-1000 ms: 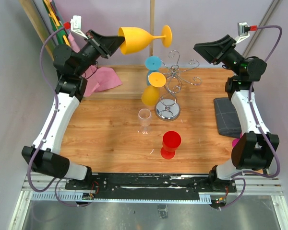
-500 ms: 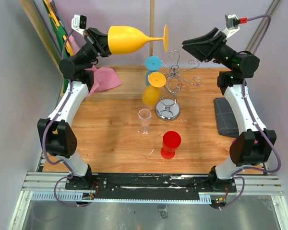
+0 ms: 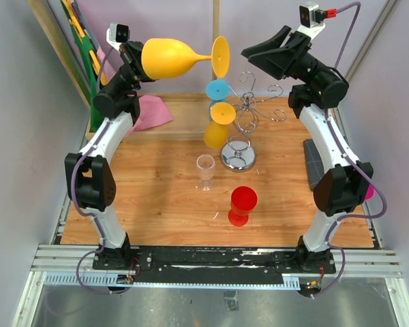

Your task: Place the wine glass upside down on the wine glass rack

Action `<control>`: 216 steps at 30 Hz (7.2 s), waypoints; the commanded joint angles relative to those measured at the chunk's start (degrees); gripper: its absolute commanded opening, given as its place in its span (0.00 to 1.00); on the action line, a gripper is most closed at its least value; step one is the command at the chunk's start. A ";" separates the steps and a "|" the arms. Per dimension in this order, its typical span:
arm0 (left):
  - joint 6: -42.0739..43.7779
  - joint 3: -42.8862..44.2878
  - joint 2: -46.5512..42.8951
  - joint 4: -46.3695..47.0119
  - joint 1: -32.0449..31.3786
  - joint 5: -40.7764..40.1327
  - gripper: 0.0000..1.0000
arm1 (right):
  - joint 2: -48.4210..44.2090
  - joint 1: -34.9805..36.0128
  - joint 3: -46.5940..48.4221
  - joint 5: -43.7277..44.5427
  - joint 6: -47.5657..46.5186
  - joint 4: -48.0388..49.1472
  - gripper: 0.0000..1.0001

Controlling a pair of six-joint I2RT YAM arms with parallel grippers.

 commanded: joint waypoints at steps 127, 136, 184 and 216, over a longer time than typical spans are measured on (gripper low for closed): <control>-10.34 -9.38 -4.27 15.56 2.58 0.47 0.58 | 6.03 -10.97 6.19 5.91 -45.24 -61.91 0.01; -10.48 -9.16 -3.97 15.51 2.58 0.39 0.58 | 9.92 -9.80 13.36 3.42 -45.60 -71.41 0.01; -9.95 -11.53 -5.38 15.54 2.58 -0.03 0.58 | 5.70 -4.70 4.84 0.47 -50.06 -78.10 0.01; -9.58 -13.07 -6.35 15.57 2.58 0.06 0.58 | 2.07 -5.87 5.23 1.14 -52.33 -82.69 0.01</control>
